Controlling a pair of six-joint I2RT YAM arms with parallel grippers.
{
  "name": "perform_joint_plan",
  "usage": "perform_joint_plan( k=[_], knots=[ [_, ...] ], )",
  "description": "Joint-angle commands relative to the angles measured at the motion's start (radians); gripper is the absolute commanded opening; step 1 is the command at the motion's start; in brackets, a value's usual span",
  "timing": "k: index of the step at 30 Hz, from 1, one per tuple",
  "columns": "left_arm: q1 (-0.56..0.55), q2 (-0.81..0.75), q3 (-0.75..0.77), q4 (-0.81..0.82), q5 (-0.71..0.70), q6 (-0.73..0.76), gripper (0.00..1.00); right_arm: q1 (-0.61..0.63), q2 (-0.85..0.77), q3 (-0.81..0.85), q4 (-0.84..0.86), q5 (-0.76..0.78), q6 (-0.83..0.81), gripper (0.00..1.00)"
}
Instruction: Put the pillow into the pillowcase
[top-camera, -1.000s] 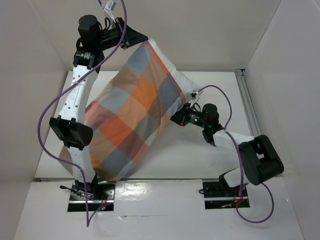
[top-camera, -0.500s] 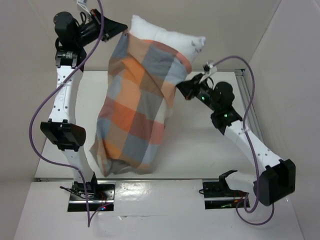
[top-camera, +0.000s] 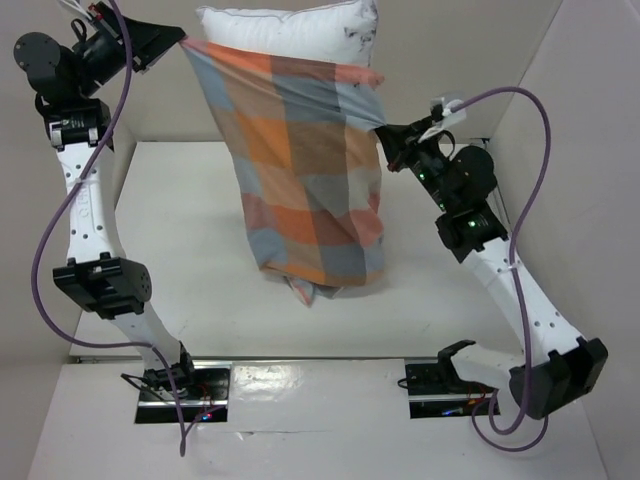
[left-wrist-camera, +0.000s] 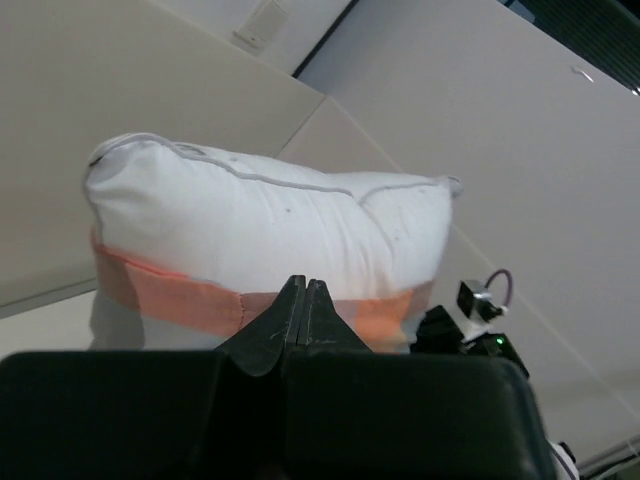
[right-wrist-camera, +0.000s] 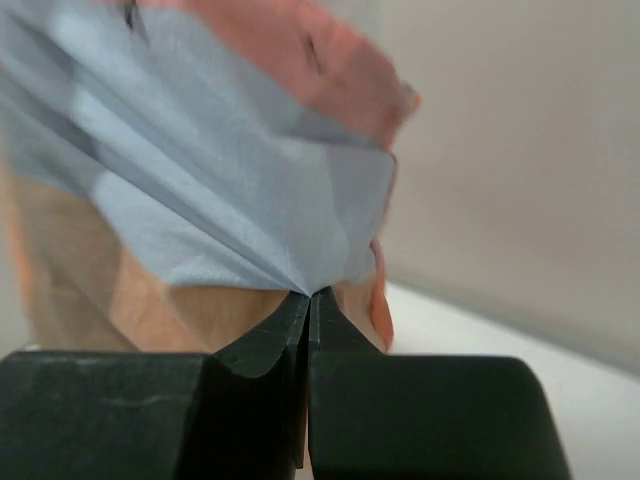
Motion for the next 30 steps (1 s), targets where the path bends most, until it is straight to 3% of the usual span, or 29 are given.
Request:
perform_joint_plan(
  k=[1, 5, 6, 8, 10, 13, 17, 21, 22, 25, 28, 30],
  knots=[
    [0.018, -0.051, 0.038, 0.15, -0.031, -0.077, 0.0, -0.024, 0.107, -0.013, -0.049, 0.185, -0.045, 0.0],
    [0.018, 0.043, 0.164, 0.234, -0.022, -0.207, 0.0, -0.024, 0.267, 0.383, -0.052, 0.165, -0.078, 0.0],
    [0.018, 0.06, 0.191, 0.249, -0.022, -0.229, 0.0, -0.024, 0.305, 0.548, -0.039, 0.15, -0.078, 0.0],
    [0.018, 0.069, 0.241, 0.279, -0.022, -0.27, 0.0, -0.024, 0.305, 0.639, 0.013, 0.11, -0.069, 0.0],
    [0.03, 0.069, 0.25, 0.288, -0.031, -0.271, 0.0, -0.024, 0.234, 0.625, 0.136, 0.092, -0.054, 0.0],
    [0.048, 0.025, 0.23, 0.309, -0.04, -0.281, 0.0, -0.024, 0.119, 0.471, 0.266, 0.058, -0.029, 0.0],
    [0.058, 0.005, 0.248, 0.297, -0.064, -0.272, 0.0, -0.024, 0.075, 0.377, 0.258, 0.082, -0.029, 0.0],
    [0.067, 0.031, 0.34, 0.236, -0.143, -0.273, 0.0, -0.024, 0.224, 0.526, 0.178, 0.061, -0.055, 0.0],
    [0.079, 0.041, 0.353, 0.236, -0.143, -0.296, 0.0, -0.024, 0.271, 0.683, 0.141, 0.052, -0.055, 0.0],
    [0.12, 0.052, 0.334, 0.318, -0.13, -0.402, 0.0, -0.024, 0.378, 0.907, 0.05, -0.016, -0.055, 0.0],
    [0.143, -0.026, 0.232, 0.38, -0.079, -0.412, 0.0, -0.024, 0.278, 0.747, 0.19, -0.036, -0.046, 0.0],
    [0.134, -0.095, 0.129, 0.38, -0.056, -0.366, 0.0, -0.024, 0.182, 0.629, 0.18, -0.019, -0.057, 0.0]
  ],
)
